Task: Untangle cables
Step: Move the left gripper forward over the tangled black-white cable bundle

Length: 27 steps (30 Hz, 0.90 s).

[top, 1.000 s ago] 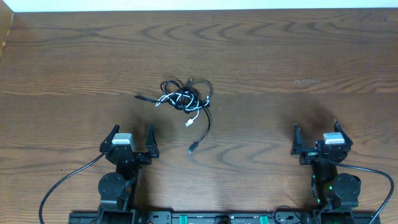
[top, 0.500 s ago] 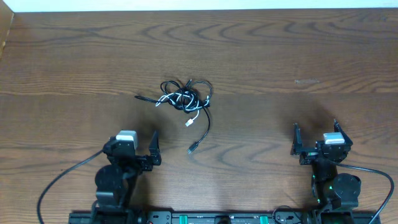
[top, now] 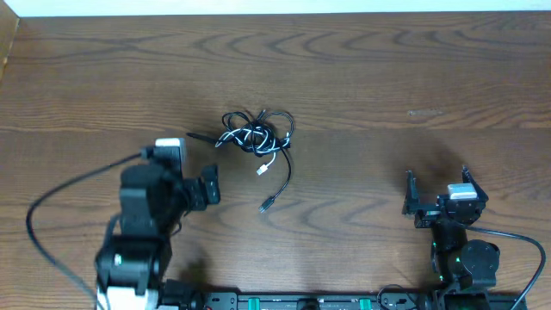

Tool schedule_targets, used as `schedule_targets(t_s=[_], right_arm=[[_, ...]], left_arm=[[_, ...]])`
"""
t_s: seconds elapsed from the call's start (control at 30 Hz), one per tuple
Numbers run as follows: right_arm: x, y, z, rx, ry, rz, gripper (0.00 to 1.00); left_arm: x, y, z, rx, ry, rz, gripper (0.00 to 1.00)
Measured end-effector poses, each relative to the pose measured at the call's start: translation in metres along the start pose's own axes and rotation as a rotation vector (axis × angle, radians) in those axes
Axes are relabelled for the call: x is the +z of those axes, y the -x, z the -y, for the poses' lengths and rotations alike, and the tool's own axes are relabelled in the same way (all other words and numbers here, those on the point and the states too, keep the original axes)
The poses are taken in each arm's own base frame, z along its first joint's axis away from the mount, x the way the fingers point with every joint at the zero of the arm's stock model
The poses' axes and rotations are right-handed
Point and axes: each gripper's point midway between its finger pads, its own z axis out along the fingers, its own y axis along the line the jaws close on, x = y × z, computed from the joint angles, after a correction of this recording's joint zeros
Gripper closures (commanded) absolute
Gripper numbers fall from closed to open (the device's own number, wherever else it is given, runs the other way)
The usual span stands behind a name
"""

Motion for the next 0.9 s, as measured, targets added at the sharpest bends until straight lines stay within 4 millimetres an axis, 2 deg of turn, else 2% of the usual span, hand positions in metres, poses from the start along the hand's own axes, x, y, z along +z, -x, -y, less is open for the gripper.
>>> schedule_targets(t_s=[0.13, 0.37, 0.9], right_arm=[[0.000, 0.000, 0.000, 0.000, 0.000, 0.000, 0.01], [0.000, 0.000, 0.000, 0.000, 0.000, 0.001, 0.01], [0.000, 0.000, 0.000, 0.000, 0.000, 0.000, 0.01]], left_arm=[[0.018, 0.003, -0.001, -0.041, 0.019, -0.106, 0.04], [0.047, -0.015, -0.006, -0.155, 0.053, -0.232, 0.04], [0.052, -0.012, -0.004, -0.233, 0.052, -0.222, 0.04]])
